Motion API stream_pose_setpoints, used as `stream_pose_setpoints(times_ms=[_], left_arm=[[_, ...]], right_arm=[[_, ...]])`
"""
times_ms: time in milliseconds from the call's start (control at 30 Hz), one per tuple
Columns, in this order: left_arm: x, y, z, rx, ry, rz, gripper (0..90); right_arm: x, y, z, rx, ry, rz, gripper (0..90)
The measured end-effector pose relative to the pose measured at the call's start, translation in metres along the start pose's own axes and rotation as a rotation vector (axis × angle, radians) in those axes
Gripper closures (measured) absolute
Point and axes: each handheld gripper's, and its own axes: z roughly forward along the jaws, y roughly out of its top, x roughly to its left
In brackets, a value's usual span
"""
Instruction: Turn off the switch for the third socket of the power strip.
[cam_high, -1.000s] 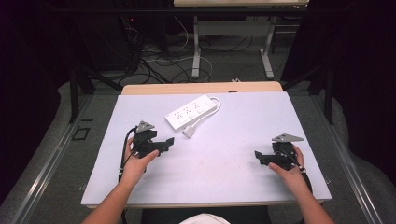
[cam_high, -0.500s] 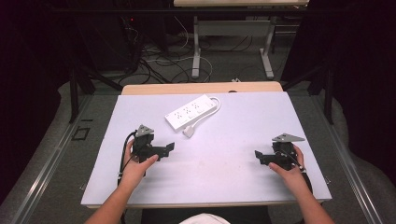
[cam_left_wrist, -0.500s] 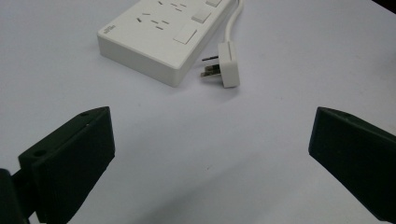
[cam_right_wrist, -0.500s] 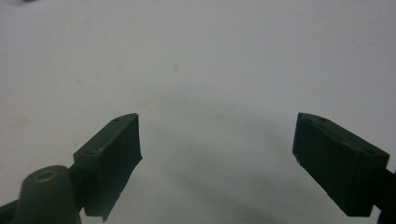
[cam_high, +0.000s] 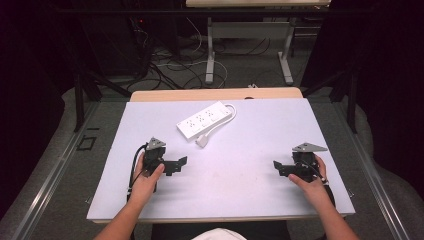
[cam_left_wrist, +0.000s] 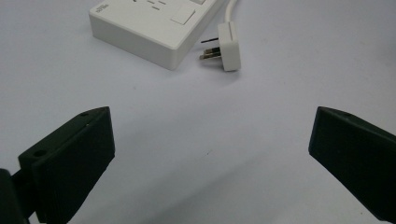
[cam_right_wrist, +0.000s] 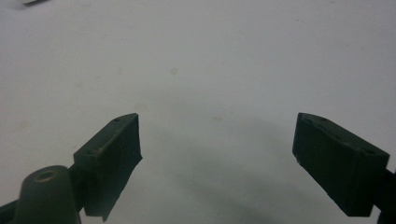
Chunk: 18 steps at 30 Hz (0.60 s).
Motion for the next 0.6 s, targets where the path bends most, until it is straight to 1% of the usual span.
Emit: stream_pose_setpoints(times_ms=[67,267,367,467,600], left_arm=[[-0.0001,-0.0007,0.0007,-0.004,0.0,-0.016,0.3],[0.0001,-0.002,0.0022,-0.007,0.005,-0.028,0.2],[0.0003,-0.0021,0.0028,-0.005,0.008,-0.028,0.2],[0.002,-0.002,0.0023,0.013,0.006,-0.019,0.2],[0.0024,-0.0021,0.0028,0.01,0.007,-0.024,0.3]], right_arm=[[0.0002,0.0001,0.0001,-0.001,0.0,-0.001,14.7],[-0.0001,0.0,-0.0001,-0.001,0.0,0.001,14.7],[0.0,0.0,-0.0002,-0.002,-0.001,0.005,14.7],[-0.0001,-0.0001,-0.0001,-0.001,0.0,0.01,14.7],[-0.0004,0.0,0.0,-0.002,-0.002,0.009,14.7]])
